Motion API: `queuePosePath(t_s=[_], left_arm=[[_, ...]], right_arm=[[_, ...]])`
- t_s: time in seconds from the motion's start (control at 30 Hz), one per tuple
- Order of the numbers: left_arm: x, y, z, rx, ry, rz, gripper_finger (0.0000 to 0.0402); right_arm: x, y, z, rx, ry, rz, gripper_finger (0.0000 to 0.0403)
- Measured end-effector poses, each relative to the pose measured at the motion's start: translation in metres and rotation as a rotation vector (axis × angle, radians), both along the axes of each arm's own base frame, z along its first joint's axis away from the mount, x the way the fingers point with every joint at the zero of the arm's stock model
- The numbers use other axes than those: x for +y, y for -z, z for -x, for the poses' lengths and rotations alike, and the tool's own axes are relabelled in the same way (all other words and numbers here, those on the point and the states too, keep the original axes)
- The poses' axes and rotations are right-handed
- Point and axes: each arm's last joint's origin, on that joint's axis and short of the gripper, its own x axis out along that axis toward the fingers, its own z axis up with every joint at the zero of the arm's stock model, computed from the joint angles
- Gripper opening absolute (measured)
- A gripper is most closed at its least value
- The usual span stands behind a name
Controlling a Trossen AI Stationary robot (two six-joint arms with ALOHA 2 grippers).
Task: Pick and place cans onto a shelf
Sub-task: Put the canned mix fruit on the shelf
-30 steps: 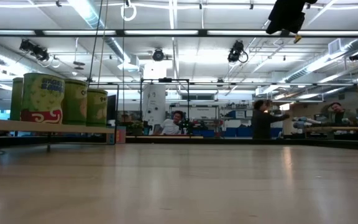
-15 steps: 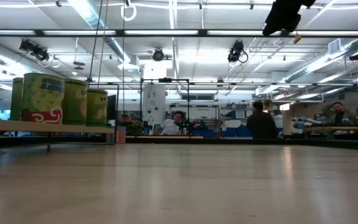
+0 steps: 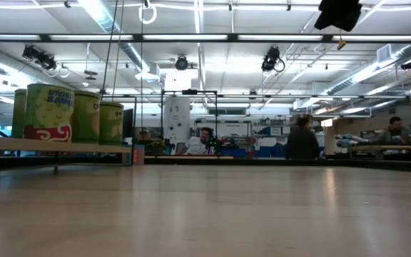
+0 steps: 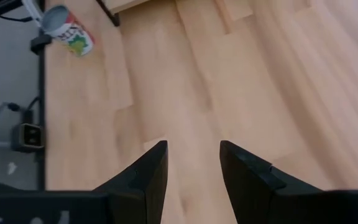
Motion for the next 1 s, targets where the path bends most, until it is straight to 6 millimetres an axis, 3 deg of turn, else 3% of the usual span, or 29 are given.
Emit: queuePosePath(t_s=[0.17, 0.4, 0.6, 1.0], left_arm=[[-0.022, 0.033, -0.001, 0.045, 0.005, -0.134, 0.0345], [-0.026, 0.068, -0.029, 0.028, -0.038, -0.283, 0.0345], [-0.021, 0.081, -0.042, 0.018, -0.054, -0.365, 0.0346], [-0.003, 0.082, -0.048, 0.067, -0.069, -0.474, 0.0355]], right_arm=[[0.016, 0.000, 0.005, 0.005, 0.005, -0.075, 0.0154], [0.034, 0.000, 0.013, 0.017, 0.003, -0.156, 0.0154], [0.042, 0.000, 0.018, 0.012, -0.007, -0.156, 0.0154], [0.042, 0.000, 0.018, -0.003, -0.011, -0.118, 0.0154]])
